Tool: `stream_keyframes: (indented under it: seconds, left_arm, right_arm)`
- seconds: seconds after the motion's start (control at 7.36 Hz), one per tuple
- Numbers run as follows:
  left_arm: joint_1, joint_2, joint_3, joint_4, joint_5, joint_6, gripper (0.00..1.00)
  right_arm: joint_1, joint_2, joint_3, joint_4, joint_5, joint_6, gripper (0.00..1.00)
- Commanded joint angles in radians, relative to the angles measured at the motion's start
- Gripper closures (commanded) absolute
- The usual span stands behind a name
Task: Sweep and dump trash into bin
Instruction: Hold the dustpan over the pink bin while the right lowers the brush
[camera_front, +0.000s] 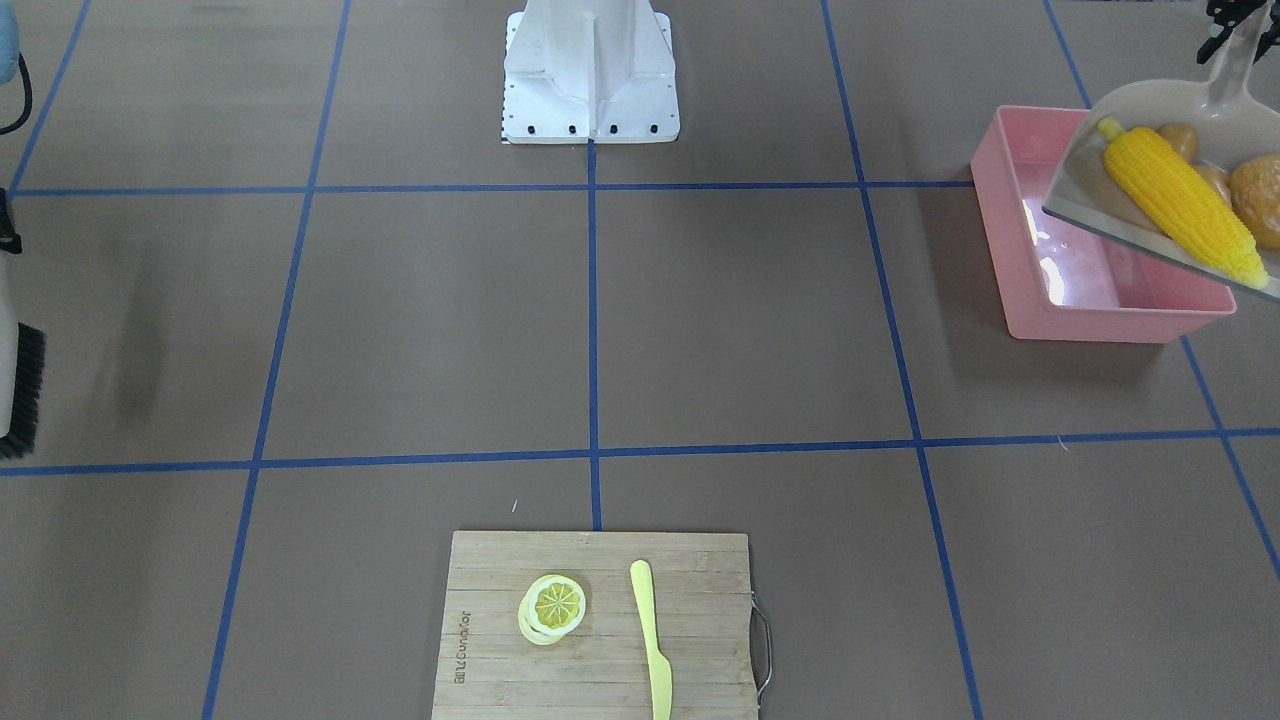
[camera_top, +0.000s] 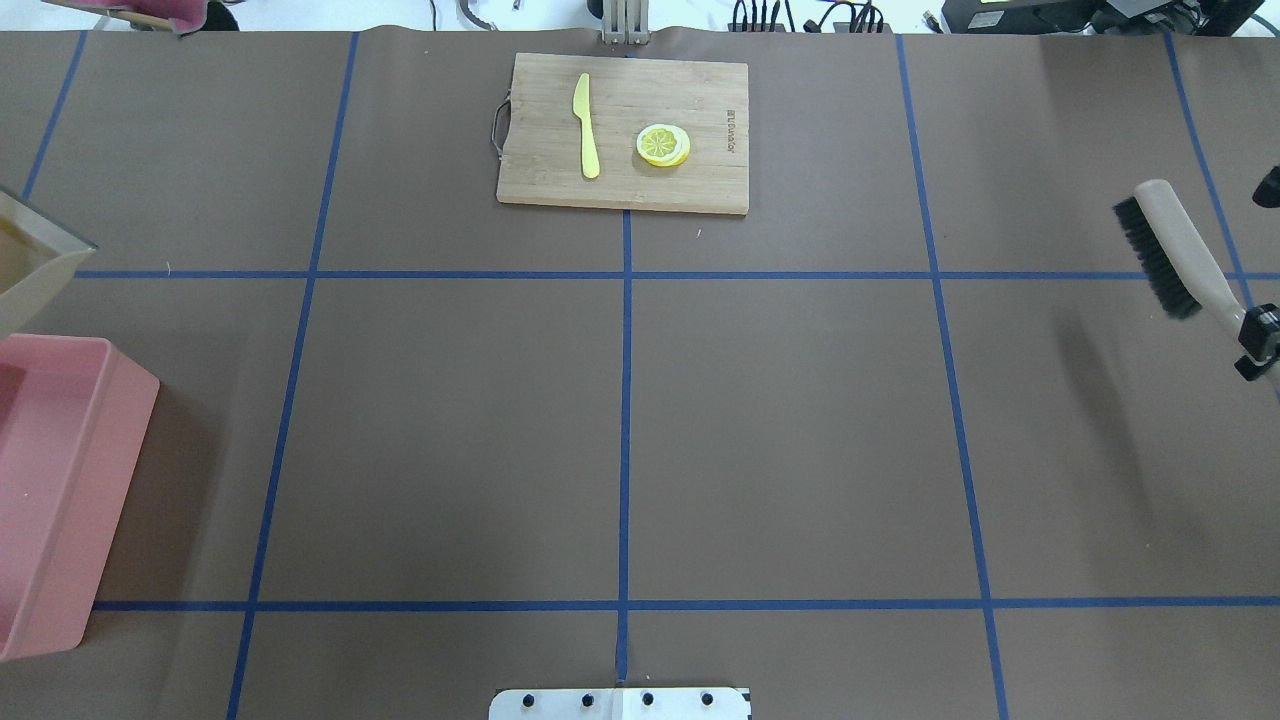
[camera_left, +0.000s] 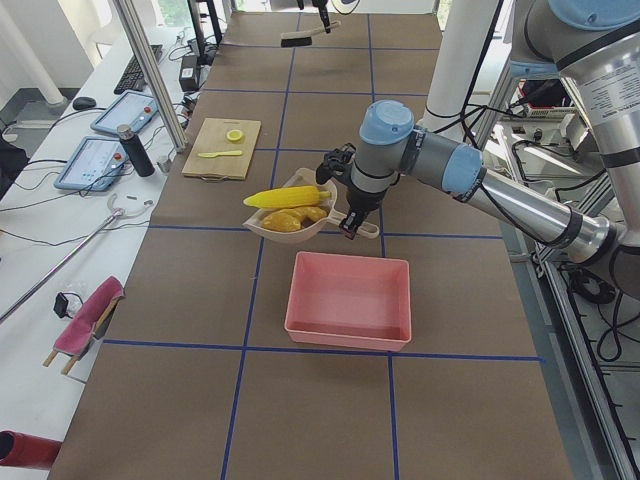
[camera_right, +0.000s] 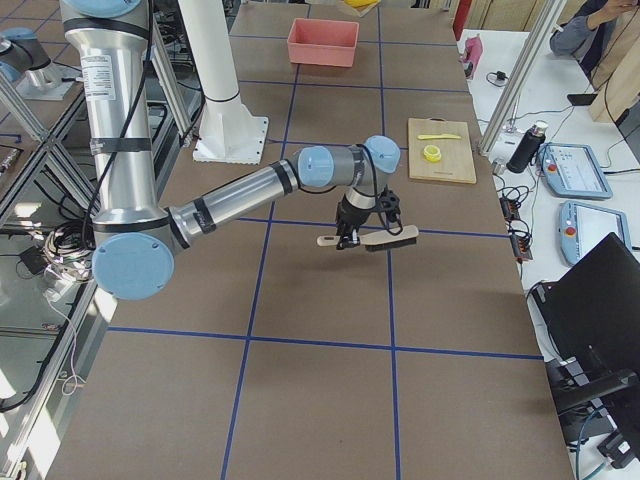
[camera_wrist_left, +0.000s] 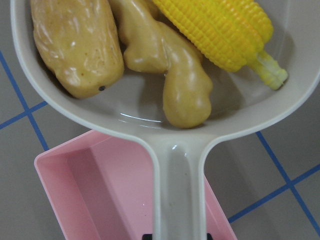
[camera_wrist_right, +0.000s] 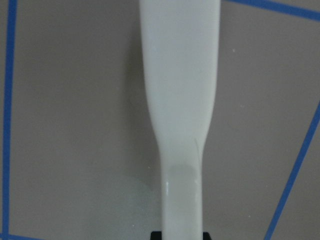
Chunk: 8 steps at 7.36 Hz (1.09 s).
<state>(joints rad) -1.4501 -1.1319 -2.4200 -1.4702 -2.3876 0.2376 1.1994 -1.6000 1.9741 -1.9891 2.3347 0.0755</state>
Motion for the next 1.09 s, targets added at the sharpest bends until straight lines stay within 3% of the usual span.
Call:
stream_keyframes:
  seconds: [0.0,0.41,0.82,0.95]
  left_arm:
    - [-0.061,0.061,0.001,0.051,-0.018,0.176,1.0]
    - [-0.145,0.139,0.007,0.071,-0.044,0.366,1.0]
    - [-0.245,0.21,0.065,0.038,-0.108,0.526,1.0]
    - [-0.3,0.242,0.135,-0.016,-0.148,0.607,1.0]
  right_arm:
    - [-0.001,-0.121,0.002,0.016,0.049,0.041,1.0]
    - [-0.007,-0.141,-0.049,0.136,0.067,0.082,1.0]
    - [-0.153,-0.141,-0.066,0.342,0.08,0.368,1.0]
    - [-0.188,-0.138,-0.066,0.381,0.08,0.421,1.0]
